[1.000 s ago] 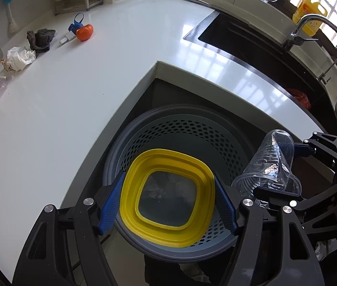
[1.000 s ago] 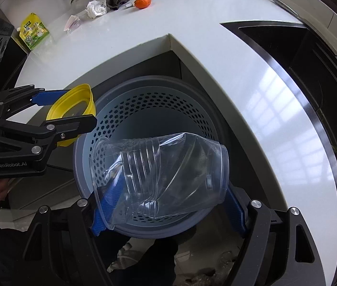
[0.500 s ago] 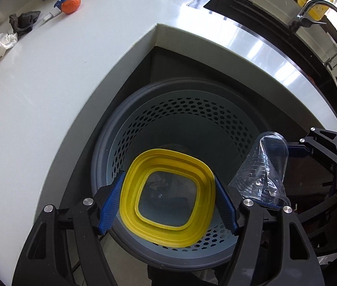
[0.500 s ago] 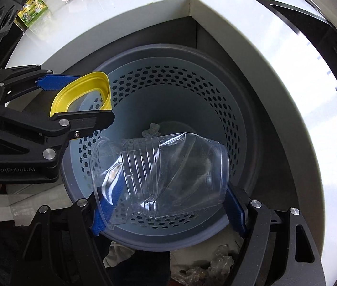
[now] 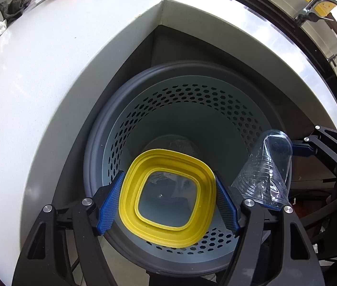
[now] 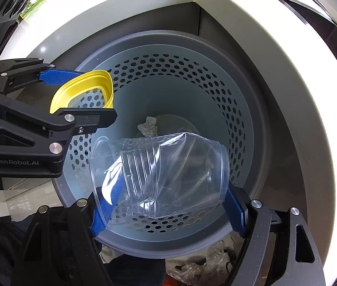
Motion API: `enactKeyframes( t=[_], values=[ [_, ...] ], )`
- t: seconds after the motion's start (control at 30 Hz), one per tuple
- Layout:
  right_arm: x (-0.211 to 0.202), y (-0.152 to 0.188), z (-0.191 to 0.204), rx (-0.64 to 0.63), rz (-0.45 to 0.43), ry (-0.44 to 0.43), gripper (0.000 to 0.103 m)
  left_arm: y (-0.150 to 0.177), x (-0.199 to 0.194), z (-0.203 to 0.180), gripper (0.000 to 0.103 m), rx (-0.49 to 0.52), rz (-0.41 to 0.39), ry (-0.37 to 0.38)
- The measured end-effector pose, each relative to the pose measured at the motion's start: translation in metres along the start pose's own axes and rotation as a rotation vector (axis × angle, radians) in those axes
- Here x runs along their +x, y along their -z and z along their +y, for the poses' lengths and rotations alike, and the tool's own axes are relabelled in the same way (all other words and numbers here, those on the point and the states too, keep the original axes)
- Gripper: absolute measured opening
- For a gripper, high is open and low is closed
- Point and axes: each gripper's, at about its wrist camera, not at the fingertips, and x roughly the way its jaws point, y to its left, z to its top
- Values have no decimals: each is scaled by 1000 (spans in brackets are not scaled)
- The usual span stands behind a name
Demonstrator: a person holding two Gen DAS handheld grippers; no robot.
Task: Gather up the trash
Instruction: 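Lower the yellow lid and clear cup into the bin and open both tools, then move both tools back over the countertop toward the receipt and orange peel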
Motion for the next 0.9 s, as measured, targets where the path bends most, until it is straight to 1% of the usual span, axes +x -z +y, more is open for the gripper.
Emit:
enactKeyframes(
  t=[0.2,0.33,0.4,0.47,0.57,0.73,0.9],
  values=[
    [-7,2,1,-5,-9,10,76,-2,-2,-1,71,2,0,4],
    [-2,8,2,-9,-5,6,77,-2,-2,-2,74,-7,-9,4],
    [-3,8,2,-11,-17,11,78,-1,-3,-2,77,-7,-9,5],
    [-4,9,3,-12,-20,9,80,-1,-7,-5,87,-5,-16,6],
    [-6,9,5,-20,-28,13,82,2,-11,-9,93,-2,-34,8],
    [-16,8,6,-24,-50,28,82,1,-24,-7,94,-12,-49,7],
    [-32,5,6,-28,-83,33,82,-2,-43,-7,94,-20,-85,-6]
  ],
)
